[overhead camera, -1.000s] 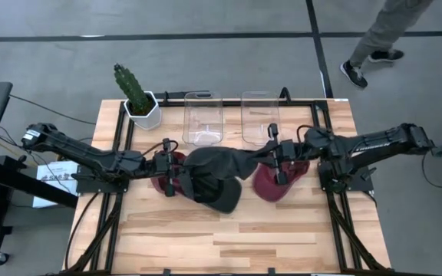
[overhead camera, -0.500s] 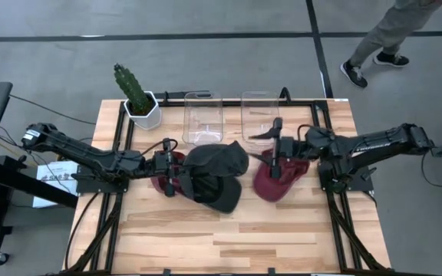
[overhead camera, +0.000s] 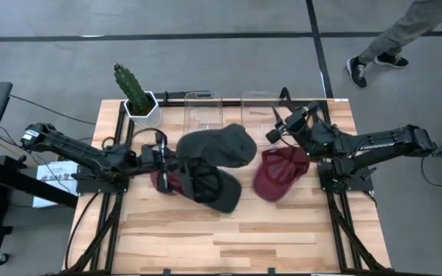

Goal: Pick & Place hat
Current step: Put the right black cap into the transparent bin

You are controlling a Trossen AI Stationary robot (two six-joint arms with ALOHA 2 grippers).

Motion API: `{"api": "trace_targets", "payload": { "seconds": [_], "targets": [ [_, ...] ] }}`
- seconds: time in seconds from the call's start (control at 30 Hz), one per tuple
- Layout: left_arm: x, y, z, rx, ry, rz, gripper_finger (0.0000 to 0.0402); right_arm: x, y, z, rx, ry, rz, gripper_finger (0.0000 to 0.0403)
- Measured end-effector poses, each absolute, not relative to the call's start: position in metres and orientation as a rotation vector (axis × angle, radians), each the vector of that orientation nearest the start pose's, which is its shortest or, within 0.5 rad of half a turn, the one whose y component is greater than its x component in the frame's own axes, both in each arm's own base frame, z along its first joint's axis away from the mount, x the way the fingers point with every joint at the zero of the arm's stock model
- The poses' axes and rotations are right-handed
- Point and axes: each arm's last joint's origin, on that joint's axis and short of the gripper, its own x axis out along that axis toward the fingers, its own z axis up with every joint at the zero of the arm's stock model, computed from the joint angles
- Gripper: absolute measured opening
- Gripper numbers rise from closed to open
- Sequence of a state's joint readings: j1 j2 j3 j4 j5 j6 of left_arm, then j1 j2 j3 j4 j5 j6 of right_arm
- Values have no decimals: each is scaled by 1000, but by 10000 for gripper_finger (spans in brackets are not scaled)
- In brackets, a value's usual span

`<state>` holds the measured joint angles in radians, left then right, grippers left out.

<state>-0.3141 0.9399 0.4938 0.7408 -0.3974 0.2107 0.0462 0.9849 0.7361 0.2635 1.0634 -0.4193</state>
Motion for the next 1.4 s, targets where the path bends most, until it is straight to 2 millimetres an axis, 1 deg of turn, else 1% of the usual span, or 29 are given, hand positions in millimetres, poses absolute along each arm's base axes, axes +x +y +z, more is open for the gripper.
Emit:
{"api": "trace_targets", "payload": {
  "seconds": [0.1,0.2,0.23,0.37,0.47,0.63,0.73,0.87,0.97,1.03,1.17,1.3,1.4],
  "targets": [
    [191,-51,300,115,-334,114,14,214,-22,313,-363,251,-1064,86],
    [189,-50,303,120,-352,120,14,220,-29,305,-344,275,-1088,21],
    [190,-50,303,121,-351,122,14,222,-30,303,-343,283,-1093,11],
    [191,-50,301,122,-343,120,14,233,-37,296,-315,272,-1120,13],
    [193,-51,299,120,-336,119,14,243,-43,292,-296,240,-1124,2],
    [201,-51,294,101,-327,121,14,267,-57,288,-253,173,-1054,1],
    [208,-50,287,88,-296,129,14,286,-57,293,-226,141,-963,1],
    [218,-48,278,80,-251,143,14,310,-43,299,-238,127,-833,1],
    [221,-47,274,85,-232,148,14,321,-27,304,-264,130,-765,0],
    [222,-47,273,86,-230,148,14,324,-15,305,-286,138,-728,1],
    [222,-47,273,99,-229,149,14,322,9,311,-300,130,-652,0],
    [222,-46,272,121,-219,156,14,312,29,322,-295,99,-590,0],
    [222,-45,272,123,-218,156,14,302,39,330,-292,84,-558,0]
  ]
}}
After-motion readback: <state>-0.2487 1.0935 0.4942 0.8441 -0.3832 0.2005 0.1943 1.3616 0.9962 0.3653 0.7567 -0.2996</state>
